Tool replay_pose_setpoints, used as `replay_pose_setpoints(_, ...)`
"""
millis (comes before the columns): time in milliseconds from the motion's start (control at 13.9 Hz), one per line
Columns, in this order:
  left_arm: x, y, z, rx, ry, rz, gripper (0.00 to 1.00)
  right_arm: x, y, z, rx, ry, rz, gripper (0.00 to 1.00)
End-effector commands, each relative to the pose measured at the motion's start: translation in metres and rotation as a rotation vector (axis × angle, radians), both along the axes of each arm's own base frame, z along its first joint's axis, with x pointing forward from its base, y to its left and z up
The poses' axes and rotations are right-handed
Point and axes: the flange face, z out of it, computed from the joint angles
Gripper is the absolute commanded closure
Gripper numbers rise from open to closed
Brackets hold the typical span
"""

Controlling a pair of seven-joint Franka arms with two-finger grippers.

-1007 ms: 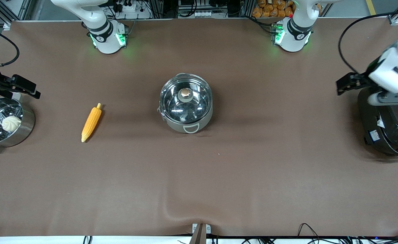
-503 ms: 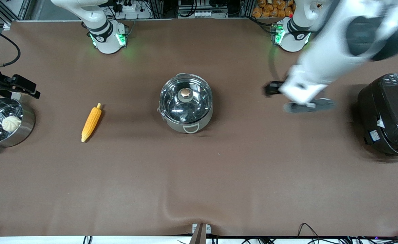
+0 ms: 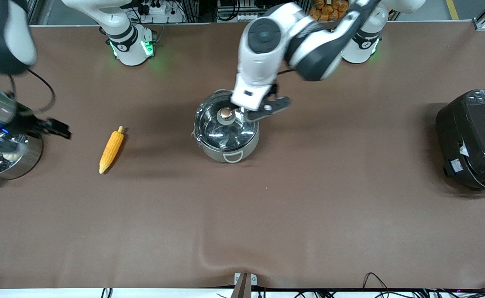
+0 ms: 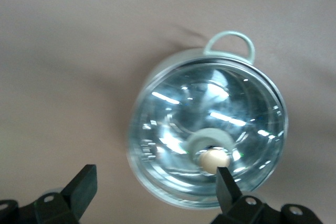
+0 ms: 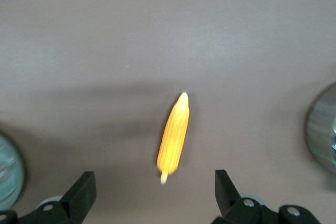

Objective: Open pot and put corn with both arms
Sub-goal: 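Grasp the lid knob with the left gripper while the right gripper grasps the corn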

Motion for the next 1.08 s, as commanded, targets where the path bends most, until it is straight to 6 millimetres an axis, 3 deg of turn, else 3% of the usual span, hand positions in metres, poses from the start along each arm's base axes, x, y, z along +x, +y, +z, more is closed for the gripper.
replay_pose_setpoints(0, 0.009, -0.031, -0.031, 0.016, -0.038, 0.051, 0.08, -0.013, 0.0, -0.064, -0.018, -0.018, 0.008, 0.0)
replay_pose_setpoints(216, 0.004, -0.044, -0.041, 0.002, -0.06, 0.076, 0.1, -0.003, -0.007, -0.118, -0.031, -0.002, -0.003, 0.0)
replay_pose_setpoints(503, -0.007, -0.058, -0.067, 0.014, -0.051, 0.084, 0.15, -0.011, -0.016, -0.187, -0.046, -0.023, -0.015, 0.0)
replay_pose_setpoints(791, -0.015, -0.063, -0.075, 0.035, -0.06, 0.061, 0.24, -0.024, -0.034, -0.223, -0.043, 0.001, -0.059, 0.0)
replay_pose_setpoints(1007, -0.015, -0.063, -0.081, 0.041, -0.055, 0.06, 0.28, -0.027, -0.035, -0.247, -0.033, 0.023, -0.084, 0.0)
